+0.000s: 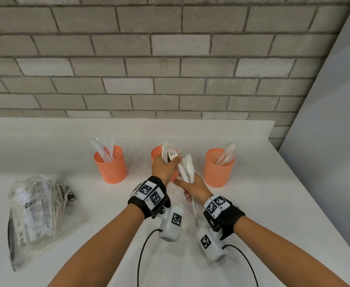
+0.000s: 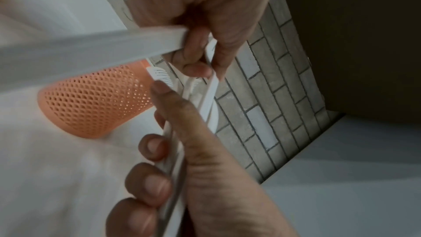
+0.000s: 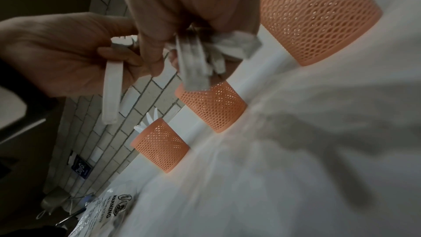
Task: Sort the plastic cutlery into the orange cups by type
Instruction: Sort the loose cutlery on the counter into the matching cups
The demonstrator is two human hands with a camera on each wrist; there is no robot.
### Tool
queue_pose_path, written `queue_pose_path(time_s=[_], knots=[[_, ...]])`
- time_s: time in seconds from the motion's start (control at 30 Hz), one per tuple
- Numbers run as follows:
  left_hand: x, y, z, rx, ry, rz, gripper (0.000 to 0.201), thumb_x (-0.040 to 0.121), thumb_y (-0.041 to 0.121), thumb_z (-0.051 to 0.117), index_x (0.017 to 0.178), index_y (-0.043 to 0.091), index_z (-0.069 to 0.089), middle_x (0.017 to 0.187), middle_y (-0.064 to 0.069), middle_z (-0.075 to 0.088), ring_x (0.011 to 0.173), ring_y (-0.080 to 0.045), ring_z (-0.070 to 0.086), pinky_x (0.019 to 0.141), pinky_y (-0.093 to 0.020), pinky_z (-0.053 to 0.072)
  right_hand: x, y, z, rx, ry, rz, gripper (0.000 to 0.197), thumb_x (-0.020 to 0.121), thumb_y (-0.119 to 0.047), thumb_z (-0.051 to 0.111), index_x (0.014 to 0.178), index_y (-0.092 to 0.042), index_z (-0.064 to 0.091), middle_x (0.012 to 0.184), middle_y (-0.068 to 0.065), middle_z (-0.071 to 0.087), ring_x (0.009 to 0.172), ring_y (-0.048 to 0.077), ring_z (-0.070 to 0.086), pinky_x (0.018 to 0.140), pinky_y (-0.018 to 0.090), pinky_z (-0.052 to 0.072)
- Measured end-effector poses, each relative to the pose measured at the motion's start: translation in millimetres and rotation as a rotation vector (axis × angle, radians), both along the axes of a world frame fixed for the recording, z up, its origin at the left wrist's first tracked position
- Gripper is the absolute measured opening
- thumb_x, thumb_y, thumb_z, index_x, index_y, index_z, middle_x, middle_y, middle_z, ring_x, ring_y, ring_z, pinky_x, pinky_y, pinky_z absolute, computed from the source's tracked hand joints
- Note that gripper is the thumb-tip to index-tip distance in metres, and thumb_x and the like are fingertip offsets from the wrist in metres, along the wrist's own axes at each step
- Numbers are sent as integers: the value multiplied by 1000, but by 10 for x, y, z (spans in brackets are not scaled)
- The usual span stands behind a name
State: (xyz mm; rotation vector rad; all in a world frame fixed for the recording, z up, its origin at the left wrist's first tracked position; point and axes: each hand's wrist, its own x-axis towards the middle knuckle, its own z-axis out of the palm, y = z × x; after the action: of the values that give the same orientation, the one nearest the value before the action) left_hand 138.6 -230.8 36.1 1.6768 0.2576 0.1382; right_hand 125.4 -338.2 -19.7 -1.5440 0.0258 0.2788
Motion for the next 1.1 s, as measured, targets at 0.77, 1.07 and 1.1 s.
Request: queue_pose_path(time_s=[0.77,1.07,1.1], knots=[[262,647,126,-20,180,-112,43,90,45,50,99,4,63,57,-1,39,36,-9,32,43,-22,31,-41,151,178,20,-77,-43,10,97,-16,48,88,-21,46,59,-1,38,34,0,33,34,14,27],[438,481,104,-367,385,-247,41,85,51,54,75,11,59,56,1,45,28,-4,26,30,-10,21,-89,285,303,71,-57,16,15,97,-18,48,83,-19,43,53,-3,36,35,3,31,34,16,25],[468,470,112,-384,388,-240,38,86,46,56,74,11,59,58,-1,43,30,-5,28,29,-9,22,-95,292,313,84,-50,19,15,97,-18,48,83,-18,43,51,-5,36,35,3,31,34,16,26]])
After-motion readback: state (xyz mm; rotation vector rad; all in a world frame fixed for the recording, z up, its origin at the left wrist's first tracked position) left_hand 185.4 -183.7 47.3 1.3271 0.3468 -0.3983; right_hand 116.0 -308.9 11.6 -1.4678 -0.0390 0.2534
